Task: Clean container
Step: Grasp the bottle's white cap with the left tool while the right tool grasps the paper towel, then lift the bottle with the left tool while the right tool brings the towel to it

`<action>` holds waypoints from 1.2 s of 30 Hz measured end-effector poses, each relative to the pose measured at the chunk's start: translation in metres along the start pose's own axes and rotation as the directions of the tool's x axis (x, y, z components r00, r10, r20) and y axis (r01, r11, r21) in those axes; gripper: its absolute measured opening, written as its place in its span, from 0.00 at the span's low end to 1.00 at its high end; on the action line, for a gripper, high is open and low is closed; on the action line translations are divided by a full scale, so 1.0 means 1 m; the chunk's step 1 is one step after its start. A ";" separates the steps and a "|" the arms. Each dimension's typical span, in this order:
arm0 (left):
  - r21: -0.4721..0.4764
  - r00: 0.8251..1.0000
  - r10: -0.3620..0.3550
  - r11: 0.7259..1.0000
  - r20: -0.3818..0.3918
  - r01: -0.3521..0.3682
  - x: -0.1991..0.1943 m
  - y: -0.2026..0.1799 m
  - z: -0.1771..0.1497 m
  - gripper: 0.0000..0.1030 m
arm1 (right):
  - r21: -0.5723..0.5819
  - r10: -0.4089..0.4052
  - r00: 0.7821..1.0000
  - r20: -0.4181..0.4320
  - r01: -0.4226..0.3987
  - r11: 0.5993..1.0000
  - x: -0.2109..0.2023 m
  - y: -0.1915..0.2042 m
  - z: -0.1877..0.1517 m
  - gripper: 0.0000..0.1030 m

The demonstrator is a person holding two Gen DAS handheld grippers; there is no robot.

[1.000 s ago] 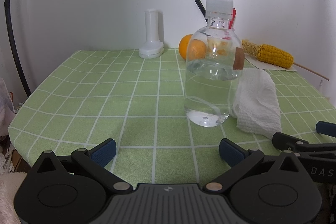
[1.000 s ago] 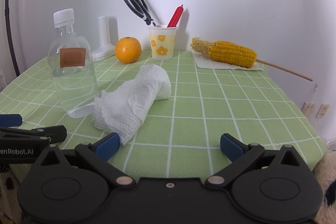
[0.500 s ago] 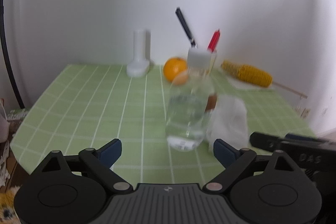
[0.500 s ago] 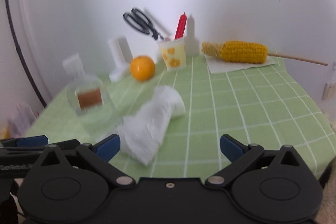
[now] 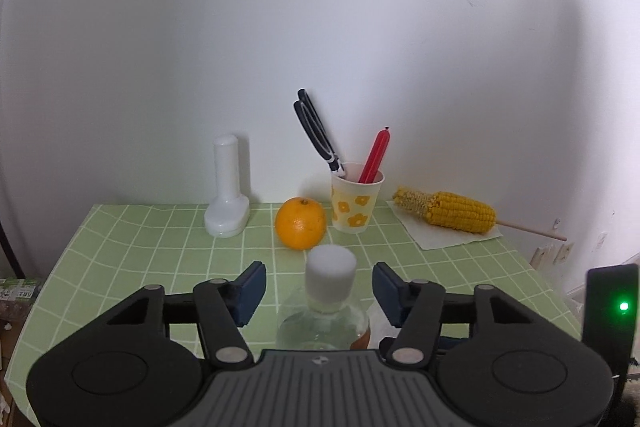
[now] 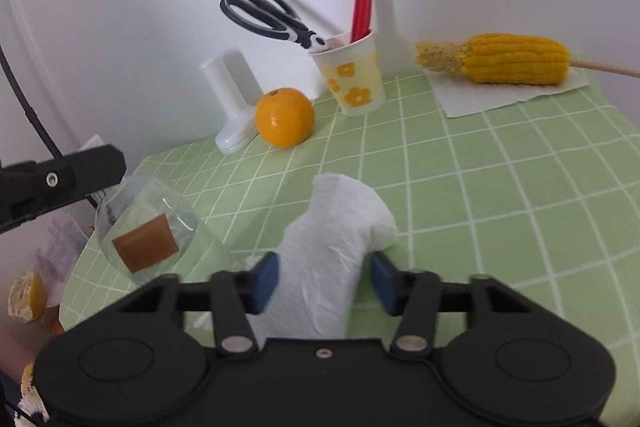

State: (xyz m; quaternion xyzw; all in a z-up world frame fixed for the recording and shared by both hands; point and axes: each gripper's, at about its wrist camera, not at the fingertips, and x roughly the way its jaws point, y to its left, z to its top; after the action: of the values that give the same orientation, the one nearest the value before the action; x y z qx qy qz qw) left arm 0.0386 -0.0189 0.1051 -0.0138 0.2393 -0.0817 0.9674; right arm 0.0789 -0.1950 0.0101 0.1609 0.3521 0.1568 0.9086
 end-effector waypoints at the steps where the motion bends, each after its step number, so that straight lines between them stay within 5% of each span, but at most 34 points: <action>1: -0.002 1.000 -0.003 1.000 0.000 0.003 0.001 0.000 0.001 0.49 | 0.014 0.000 1.000 -0.010 0.001 1.000 0.003 -0.001 0.001 0.14; 5: -0.042 0.999 -0.032 0.999 -0.014 0.031 0.006 0.004 0.001 0.28 | 0.158 0.114 0.993 -0.041 -0.106 0.982 0.009 -0.017 0.004 0.10; 10: -0.050 0.999 -0.036 0.998 -0.011 0.035 0.006 0.003 -0.001 0.28 | 0.432 0.303 0.952 -0.048 -0.254 0.865 0.019 -0.041 -0.004 0.09; 15: -0.086 0.998 -0.049 0.995 -0.025 0.047 0.006 0.007 0.000 0.28 | 0.557 0.384 0.923 -0.037 -0.300 0.775 0.025 -0.046 -0.012 0.09; 25: -0.140 0.996 -0.079 0.987 -0.036 0.073 -0.002 0.011 -0.002 0.29 | 0.600 0.475 0.879 0.036 -0.399 0.694 0.008 -0.041 -0.002 0.09; 31: -0.174 0.996 -0.079 0.982 -0.039 0.071 -0.003 0.019 -0.005 0.29 | 0.623 0.545 0.833 0.098 -0.478 0.619 -0.002 -0.037 0.011 0.09; 36: -0.176 0.996 -0.078 0.982 -0.039 0.070 -0.002 0.019 -0.005 0.29 | 0.738 0.640 0.746 0.186 -0.536 0.410 0.009 -0.042 0.007 0.09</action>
State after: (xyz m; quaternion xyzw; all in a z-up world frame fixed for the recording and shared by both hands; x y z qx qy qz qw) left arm 0.0378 0.0005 0.0998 -0.1055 0.2671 -0.0964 0.9530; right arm 0.0974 -0.2304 -0.0067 0.6253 0.3601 0.3143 0.6169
